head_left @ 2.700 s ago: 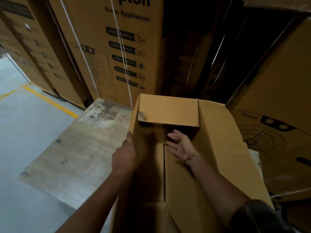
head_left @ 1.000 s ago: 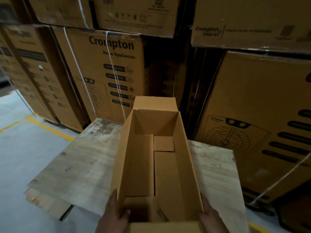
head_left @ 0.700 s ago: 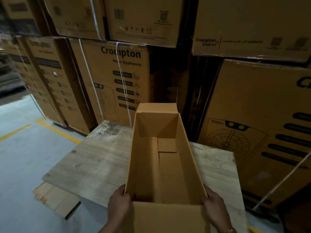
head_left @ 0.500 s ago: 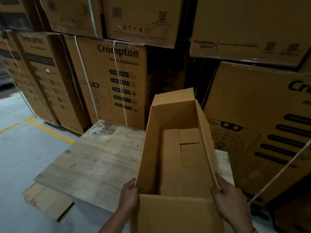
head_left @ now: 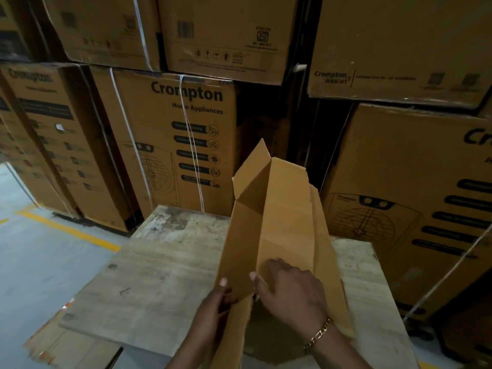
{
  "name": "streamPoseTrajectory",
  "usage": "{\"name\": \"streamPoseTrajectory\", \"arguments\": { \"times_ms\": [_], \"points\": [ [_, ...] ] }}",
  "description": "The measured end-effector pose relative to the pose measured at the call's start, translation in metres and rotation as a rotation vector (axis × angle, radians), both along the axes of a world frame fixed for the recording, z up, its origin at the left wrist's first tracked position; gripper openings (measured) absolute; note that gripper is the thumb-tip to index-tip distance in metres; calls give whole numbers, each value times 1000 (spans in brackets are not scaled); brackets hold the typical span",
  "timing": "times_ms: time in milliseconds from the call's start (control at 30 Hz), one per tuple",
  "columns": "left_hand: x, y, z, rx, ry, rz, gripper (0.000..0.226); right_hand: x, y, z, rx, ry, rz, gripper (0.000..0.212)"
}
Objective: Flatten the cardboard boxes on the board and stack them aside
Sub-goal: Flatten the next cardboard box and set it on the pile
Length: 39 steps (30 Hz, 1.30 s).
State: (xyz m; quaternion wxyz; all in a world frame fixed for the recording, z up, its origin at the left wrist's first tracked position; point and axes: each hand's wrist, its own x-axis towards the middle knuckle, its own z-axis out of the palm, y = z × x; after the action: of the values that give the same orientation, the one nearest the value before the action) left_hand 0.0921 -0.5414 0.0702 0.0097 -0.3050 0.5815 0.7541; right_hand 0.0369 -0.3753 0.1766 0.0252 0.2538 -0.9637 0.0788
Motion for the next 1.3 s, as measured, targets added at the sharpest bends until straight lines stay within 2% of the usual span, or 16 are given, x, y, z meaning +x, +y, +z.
{"name": "streamPoseTrajectory", "arguments": {
  "times_ms": [133,233,300,400,467,533,600,633,733,833,867,933,967,1067,1133,1300],
  "points": [
    [-7,-13,34,-191,174,-229,44,-1,-23,-5,-134,-4,50,57],
    [-12,-28,44,-228,186,-283,53,-12,-2,-21,-388,-55,-183,50],
    [-16,-40,47,-169,161,-268,55,-21,26,-37,-444,-146,-404,78],
    [-22,-52,42,-123,81,-172,40,-15,45,-58,-850,-790,-672,126],
    [-24,-49,37,-215,53,-79,36,-7,45,-82,-1098,-998,-683,150],
    [-25,-40,36,-329,63,-5,41,4,46,-99,-1270,-1007,-680,147],
    [-26,-29,42,-406,101,31,44,11,52,-106,-1411,-954,-731,111],
    [-27,-25,48,-419,131,30,44,13,54,-101,-1464,-953,-744,106],
    [-31,-15,67,-406,270,-39,38,18,64,-73,-1568,-891,-767,141],
    [-31,-18,76,-242,368,-58,30,30,58,-34,-1461,-747,-750,147],
    [-30,-23,73,-177,360,-52,29,33,53,-21,-1394,-663,-686,138],
    [-29,-35,59,-39,284,-18,32,42,40,0,-1259,-514,-513,89],
    [-28,-42,47,51,228,3,37,44,31,4,-1155,-471,-445,78],
    [-16,-58,4,377,11,119,53,36,8,-6,-631,-389,-289,99],
    [-7,-62,-22,447,-97,181,59,26,-7,-27,-336,-353,-200,102],
    [19,-72,-44,406,-287,339,64,28,-53,-63,-47,-354,60,94]
  ]
}}
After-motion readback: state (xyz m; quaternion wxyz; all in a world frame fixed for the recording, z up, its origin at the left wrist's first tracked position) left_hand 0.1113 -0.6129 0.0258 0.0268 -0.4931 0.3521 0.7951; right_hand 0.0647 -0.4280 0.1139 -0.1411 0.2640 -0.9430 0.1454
